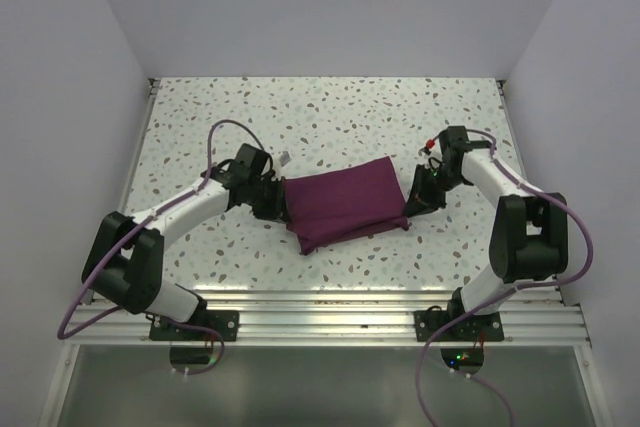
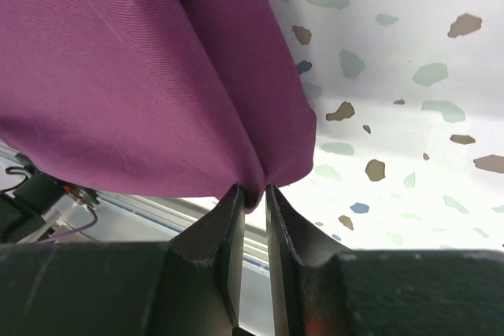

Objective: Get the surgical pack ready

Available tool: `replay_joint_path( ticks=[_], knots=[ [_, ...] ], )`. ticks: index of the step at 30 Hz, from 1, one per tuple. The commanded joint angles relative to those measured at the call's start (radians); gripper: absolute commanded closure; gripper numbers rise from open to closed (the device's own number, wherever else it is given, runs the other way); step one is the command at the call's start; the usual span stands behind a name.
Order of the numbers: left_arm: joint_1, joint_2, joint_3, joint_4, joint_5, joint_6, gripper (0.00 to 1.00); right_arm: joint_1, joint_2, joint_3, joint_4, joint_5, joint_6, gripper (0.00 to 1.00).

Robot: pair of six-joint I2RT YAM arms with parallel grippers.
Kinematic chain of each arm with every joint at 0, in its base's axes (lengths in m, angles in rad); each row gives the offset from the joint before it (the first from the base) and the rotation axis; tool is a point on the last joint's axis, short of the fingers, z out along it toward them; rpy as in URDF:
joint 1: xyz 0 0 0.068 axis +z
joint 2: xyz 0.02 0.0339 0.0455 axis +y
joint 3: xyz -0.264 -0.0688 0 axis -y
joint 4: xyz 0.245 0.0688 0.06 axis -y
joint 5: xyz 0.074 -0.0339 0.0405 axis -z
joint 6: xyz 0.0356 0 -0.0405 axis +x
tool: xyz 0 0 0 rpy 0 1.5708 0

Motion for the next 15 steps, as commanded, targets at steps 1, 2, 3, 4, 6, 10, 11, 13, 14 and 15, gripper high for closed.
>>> replay_joint_path(
  ticks=[1, 2, 3, 4, 6, 10, 11, 13, 14, 15],
  knots=[
    [0.020, 0.007, -0.022, -0.038, -0.012, 0.021, 1.00, -0.012, -0.035, -0.023, -0.047, 0.073, -0.020, 0.80],
    [0.020, 0.009, -0.023, -0.038, -0.010, 0.022, 1.00, -0.012, -0.036, -0.039, -0.047, 0.054, -0.022, 0.80],
    [0.020, 0.007, -0.023, -0.035, -0.006, 0.022, 1.00, -0.012, -0.043, -0.052, -0.029, 0.038, -0.022, 0.80],
    [0.020, 0.003, -0.028, -0.029, -0.003, 0.022, 1.00, -0.012, -0.049, -0.072, -0.018, 0.025, -0.019, 0.80],
    [0.018, 0.003, -0.028, -0.024, 0.008, 0.024, 1.00, -0.012, -0.047, -0.084, 0.003, -0.016, -0.006, 0.79],
    [0.020, 0.004, -0.030, -0.027, 0.019, 0.028, 1.00, -0.012, -0.035, -0.106, 0.040, -0.082, 0.014, 0.82],
    [0.020, 0.004, -0.031, -0.025, 0.020, 0.030, 1.00, -0.012, -0.033, -0.106, 0.043, -0.085, 0.014, 0.88],
    [0.020, -0.002, -0.036, -0.025, 0.014, 0.030, 1.00, -0.014, -0.030, -0.095, 0.032, -0.040, 0.014, 1.00],
    [0.022, -0.004, -0.036, -0.036, -0.006, 0.029, 1.00, -0.012, -0.030, -0.090, 0.022, 0.002, 0.014, 1.00],
    [0.020, -0.004, -0.037, -0.041, -0.017, 0.024, 1.00, -0.012, -0.033, -0.084, 0.000, 0.083, 0.017, 1.00]
  ],
)
